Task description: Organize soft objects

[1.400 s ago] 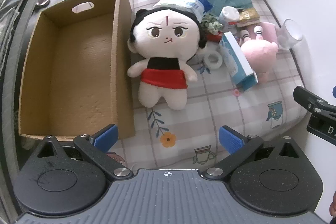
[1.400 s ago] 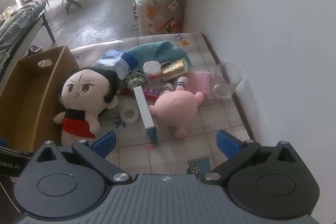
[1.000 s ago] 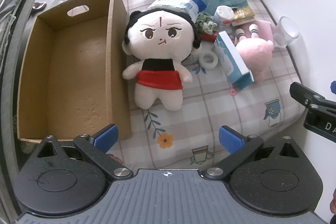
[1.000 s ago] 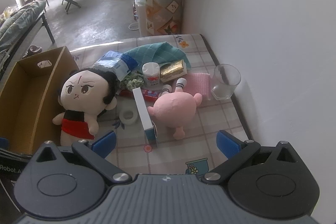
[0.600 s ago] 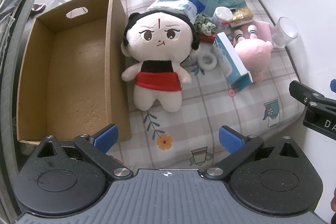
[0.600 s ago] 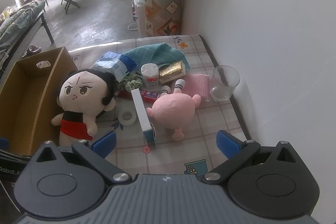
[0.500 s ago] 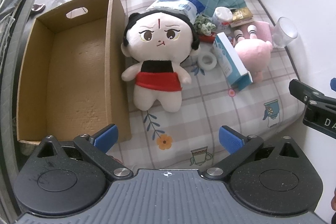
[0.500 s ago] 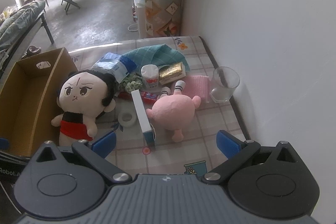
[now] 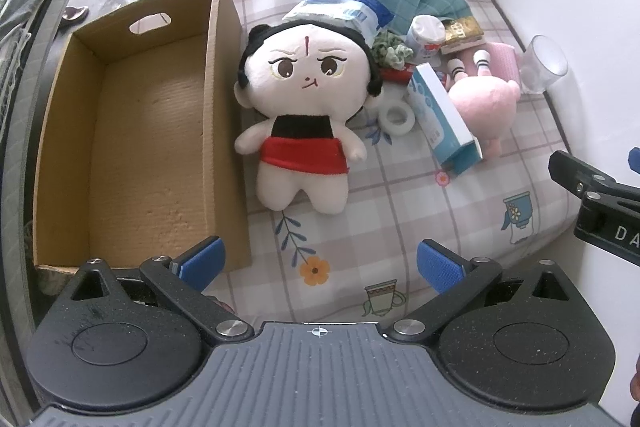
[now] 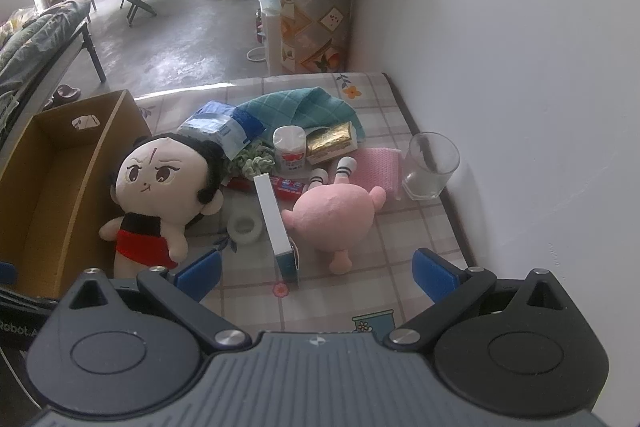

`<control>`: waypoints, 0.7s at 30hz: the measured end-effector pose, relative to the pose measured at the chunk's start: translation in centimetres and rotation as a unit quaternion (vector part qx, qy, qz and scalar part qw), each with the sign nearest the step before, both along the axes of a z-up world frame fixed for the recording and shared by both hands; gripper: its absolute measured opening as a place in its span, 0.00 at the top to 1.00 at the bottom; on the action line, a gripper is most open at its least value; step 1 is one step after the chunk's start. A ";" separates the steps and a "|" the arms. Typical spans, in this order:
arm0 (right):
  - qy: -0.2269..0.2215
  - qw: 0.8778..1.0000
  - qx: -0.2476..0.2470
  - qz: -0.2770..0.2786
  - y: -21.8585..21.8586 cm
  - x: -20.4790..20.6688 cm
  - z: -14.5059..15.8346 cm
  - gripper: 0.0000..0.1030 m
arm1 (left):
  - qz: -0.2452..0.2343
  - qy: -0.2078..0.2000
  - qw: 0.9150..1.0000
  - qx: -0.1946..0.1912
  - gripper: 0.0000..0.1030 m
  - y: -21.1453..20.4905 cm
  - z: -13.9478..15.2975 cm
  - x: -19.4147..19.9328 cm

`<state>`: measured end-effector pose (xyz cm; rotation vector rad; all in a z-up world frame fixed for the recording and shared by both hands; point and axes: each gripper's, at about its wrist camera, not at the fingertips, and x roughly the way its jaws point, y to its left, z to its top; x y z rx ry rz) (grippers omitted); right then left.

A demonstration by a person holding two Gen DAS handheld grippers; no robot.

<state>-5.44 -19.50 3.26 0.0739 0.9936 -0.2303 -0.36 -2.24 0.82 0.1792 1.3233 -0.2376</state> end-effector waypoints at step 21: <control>0.001 1.000 0.000 0.000 0.2 -0.1 -0.2 0.00 | -0.001 -0.001 1.000 0.000 0.00 0.2 -0.1 -0.1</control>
